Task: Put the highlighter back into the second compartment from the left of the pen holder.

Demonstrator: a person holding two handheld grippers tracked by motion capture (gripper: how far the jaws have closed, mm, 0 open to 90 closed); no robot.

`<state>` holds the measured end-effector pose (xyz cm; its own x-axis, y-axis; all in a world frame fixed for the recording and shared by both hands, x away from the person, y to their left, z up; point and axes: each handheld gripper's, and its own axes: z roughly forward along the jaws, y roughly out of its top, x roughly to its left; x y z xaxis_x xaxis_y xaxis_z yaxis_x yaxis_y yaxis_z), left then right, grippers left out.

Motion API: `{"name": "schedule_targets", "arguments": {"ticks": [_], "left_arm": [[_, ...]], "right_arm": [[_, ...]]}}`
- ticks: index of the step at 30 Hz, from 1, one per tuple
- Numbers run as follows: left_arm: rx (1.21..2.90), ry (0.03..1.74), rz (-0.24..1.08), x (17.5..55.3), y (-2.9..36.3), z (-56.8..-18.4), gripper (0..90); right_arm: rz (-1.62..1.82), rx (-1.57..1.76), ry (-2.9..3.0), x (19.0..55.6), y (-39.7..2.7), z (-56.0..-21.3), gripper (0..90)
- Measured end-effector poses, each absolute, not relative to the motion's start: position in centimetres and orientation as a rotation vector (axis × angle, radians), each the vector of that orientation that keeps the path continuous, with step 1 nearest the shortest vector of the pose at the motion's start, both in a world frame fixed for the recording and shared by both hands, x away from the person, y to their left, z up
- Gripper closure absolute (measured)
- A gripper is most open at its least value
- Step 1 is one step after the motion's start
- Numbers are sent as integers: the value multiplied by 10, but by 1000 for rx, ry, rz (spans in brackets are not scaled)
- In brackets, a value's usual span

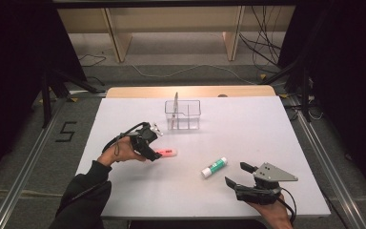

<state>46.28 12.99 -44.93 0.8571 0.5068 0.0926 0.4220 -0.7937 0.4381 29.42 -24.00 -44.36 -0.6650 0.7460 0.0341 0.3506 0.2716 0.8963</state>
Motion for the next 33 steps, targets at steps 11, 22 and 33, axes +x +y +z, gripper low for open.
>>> {"name": "schedule_targets", "arguments": {"ticks": [11,22,33], "left_arm": [[2665,658,217,466,129,-459,378],[2693,628,185,467,124,-461,476],[2762,578,199,470,119,-463,527]], "right_arm": [[1351,991,2158,294,-239,-444,257],[1346,991,2163,294,-238,-444,258],[1349,989,2162,294,-237,-444,257]]}}
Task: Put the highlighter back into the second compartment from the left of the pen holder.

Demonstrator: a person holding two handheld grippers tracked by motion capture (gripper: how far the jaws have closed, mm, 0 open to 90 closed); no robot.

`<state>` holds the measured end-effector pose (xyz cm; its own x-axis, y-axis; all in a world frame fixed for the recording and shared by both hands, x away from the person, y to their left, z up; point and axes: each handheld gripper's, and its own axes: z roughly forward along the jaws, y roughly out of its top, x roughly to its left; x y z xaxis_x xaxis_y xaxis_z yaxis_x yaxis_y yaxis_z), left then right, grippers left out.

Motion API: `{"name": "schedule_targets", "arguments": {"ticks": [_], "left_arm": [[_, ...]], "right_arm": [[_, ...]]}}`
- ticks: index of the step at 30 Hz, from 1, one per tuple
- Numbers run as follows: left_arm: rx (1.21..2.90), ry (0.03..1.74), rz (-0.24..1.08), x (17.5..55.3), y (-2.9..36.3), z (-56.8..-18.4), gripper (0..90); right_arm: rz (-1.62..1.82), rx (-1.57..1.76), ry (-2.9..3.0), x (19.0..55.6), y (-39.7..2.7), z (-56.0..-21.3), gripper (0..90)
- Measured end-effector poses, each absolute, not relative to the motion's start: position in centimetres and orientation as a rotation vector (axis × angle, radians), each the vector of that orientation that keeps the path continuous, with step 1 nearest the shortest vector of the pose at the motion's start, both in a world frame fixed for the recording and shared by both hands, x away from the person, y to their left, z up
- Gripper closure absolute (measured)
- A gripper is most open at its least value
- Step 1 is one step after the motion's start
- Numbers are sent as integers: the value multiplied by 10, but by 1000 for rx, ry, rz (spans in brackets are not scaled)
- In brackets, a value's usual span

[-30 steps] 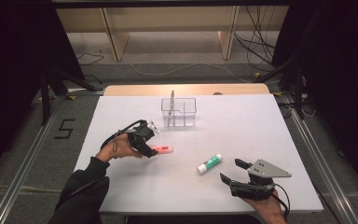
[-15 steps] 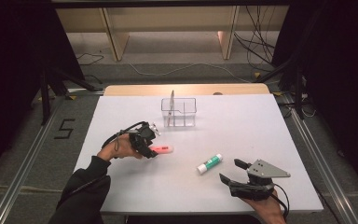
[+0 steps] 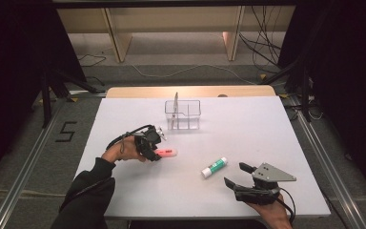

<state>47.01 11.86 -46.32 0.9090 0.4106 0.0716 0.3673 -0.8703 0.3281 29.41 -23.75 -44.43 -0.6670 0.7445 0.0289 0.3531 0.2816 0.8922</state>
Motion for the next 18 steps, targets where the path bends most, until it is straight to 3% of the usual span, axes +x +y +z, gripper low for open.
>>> {"name": "schedule_targets", "arguments": {"ticks": [10,18], "left_arm": [[2814,527,167,469,114,-461,650],[2801,531,121,469,115,-461,663]], "right_arm": [[1348,988,2163,294,-237,-444,257],[1348,985,2163,294,-237,-444,257]]}}
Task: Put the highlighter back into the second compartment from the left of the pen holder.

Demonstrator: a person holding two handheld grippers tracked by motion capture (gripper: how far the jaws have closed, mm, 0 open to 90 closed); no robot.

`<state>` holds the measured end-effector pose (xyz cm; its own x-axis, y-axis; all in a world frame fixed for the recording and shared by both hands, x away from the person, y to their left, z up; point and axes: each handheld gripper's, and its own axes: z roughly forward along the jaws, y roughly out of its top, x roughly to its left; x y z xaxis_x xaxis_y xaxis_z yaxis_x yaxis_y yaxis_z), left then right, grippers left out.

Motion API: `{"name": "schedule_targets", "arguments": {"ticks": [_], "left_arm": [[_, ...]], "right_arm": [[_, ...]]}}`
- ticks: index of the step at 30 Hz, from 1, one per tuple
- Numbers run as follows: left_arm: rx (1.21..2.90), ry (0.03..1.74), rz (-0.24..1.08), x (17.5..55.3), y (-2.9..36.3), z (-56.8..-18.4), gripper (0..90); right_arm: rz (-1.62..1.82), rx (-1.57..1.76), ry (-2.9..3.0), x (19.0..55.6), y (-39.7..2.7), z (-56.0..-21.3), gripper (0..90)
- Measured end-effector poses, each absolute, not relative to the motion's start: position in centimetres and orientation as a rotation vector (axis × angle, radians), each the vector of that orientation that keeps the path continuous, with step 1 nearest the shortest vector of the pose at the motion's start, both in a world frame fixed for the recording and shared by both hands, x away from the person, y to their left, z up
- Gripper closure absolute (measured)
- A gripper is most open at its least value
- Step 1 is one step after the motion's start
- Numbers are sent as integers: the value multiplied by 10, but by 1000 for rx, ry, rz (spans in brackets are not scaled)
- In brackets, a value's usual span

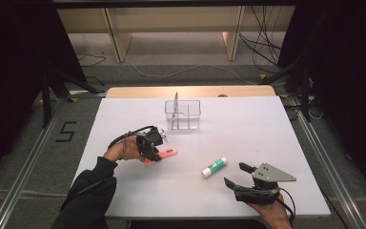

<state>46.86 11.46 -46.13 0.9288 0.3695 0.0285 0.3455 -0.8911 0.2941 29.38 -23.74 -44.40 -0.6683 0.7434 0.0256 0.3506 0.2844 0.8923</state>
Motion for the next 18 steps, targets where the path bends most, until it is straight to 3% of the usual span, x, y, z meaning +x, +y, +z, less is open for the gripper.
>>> {"name": "schedule_targets", "arguments": {"ticks": [18], "left_arm": [[2725,560,-81,449,105,-434,663]], "right_arm": [[1317,879,2165,288,-229,-438,255]]}}
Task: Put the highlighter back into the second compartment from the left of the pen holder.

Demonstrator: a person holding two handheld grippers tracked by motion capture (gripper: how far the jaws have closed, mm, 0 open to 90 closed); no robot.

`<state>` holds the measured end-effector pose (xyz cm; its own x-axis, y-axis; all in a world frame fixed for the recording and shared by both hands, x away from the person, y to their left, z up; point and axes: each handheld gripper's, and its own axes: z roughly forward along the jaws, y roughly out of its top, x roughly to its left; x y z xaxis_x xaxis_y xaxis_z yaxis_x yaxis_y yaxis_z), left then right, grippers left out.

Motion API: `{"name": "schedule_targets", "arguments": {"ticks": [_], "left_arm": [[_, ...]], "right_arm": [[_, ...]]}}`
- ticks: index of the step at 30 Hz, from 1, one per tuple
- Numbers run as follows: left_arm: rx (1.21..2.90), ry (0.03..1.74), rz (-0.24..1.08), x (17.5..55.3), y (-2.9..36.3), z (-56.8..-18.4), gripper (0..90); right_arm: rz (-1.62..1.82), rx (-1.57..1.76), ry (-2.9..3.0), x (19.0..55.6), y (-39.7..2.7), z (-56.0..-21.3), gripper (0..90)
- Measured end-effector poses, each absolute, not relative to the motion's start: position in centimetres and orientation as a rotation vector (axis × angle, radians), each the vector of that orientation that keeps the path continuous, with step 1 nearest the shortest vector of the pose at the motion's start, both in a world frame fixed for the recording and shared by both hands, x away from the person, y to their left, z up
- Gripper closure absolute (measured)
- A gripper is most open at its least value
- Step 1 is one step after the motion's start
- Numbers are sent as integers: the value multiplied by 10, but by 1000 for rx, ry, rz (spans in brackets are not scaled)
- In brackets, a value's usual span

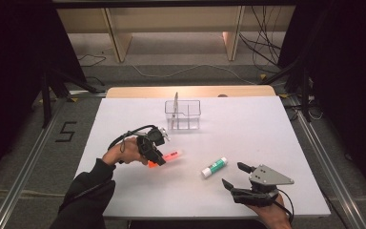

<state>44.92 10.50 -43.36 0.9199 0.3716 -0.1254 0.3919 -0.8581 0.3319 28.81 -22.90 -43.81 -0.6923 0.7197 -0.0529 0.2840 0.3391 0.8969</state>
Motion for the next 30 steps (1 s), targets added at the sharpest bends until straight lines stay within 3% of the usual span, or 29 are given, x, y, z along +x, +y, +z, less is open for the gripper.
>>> {"name": "schedule_targets", "arguments": {"ticks": [19,30], "left_arm": [[2745,369,-144,414,71,-405,663],[2743,400,-137,398,55,-400,663]], "right_arm": [[1203,558,2268,280,-190,-426,258],[1105,408,2278,277,-169,-422,259]]}}
